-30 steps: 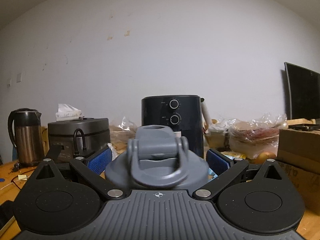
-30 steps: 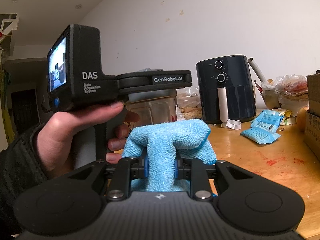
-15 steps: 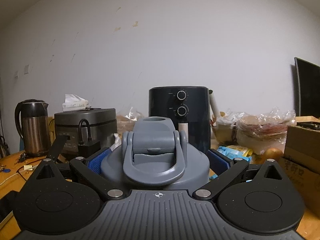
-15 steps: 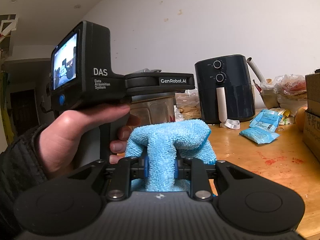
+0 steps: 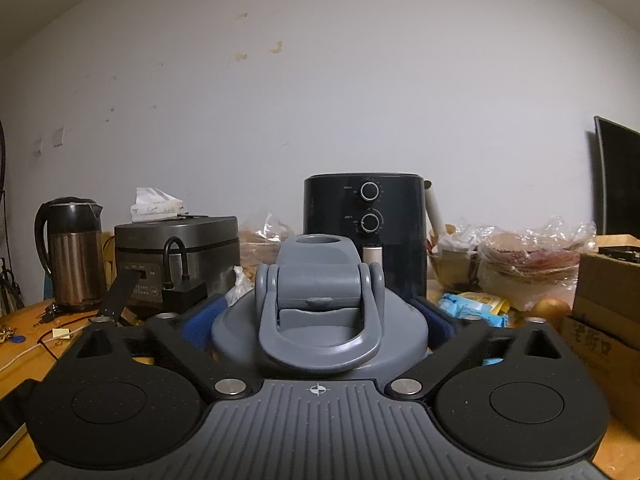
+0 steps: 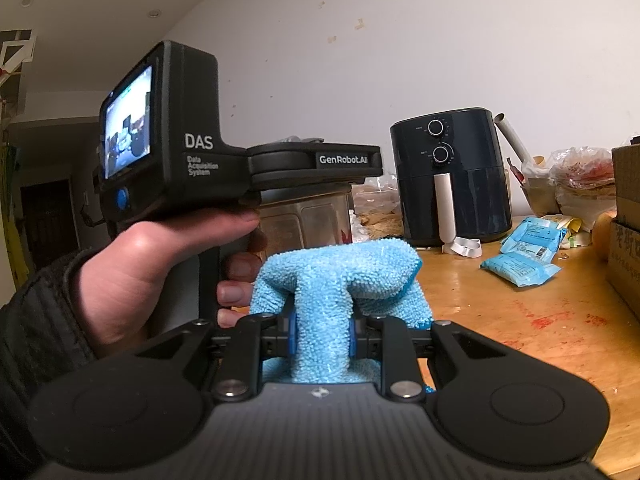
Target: Clean container
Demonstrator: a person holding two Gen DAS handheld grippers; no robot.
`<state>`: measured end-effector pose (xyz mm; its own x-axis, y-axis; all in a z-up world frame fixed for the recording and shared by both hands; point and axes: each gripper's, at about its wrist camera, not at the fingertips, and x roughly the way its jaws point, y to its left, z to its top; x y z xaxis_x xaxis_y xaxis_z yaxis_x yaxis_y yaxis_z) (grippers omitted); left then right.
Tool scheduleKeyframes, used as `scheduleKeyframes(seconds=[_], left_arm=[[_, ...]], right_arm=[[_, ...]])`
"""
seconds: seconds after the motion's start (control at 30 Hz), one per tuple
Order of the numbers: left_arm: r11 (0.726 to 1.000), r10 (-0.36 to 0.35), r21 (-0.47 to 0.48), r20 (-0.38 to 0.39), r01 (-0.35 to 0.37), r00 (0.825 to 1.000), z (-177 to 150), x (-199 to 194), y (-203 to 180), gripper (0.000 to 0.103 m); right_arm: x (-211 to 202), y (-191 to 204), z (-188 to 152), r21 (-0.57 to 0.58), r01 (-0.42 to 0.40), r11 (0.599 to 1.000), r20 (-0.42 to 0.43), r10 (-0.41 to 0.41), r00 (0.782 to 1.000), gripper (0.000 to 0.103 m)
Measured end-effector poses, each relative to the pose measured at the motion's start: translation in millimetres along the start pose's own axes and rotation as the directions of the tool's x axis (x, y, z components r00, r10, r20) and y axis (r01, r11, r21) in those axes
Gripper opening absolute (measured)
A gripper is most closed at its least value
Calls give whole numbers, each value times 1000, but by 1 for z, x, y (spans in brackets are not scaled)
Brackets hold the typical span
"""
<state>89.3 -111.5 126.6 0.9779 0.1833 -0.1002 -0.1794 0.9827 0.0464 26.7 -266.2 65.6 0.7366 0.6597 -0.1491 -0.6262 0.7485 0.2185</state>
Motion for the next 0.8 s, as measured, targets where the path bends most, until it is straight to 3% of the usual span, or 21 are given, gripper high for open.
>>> scheduleKeyframes(seconds=[0.33,0.8], left_arm=[[1000,-4,-1,6,4,1000,-1,0,1,95],[992,-125,18,46,124,991,-6,1,17,95]], right_arm=[[1,1,0,0,1,1000,-2,-1,1000,22],[4,3,-1,2,-6,1000,-7,6,1000,22]])
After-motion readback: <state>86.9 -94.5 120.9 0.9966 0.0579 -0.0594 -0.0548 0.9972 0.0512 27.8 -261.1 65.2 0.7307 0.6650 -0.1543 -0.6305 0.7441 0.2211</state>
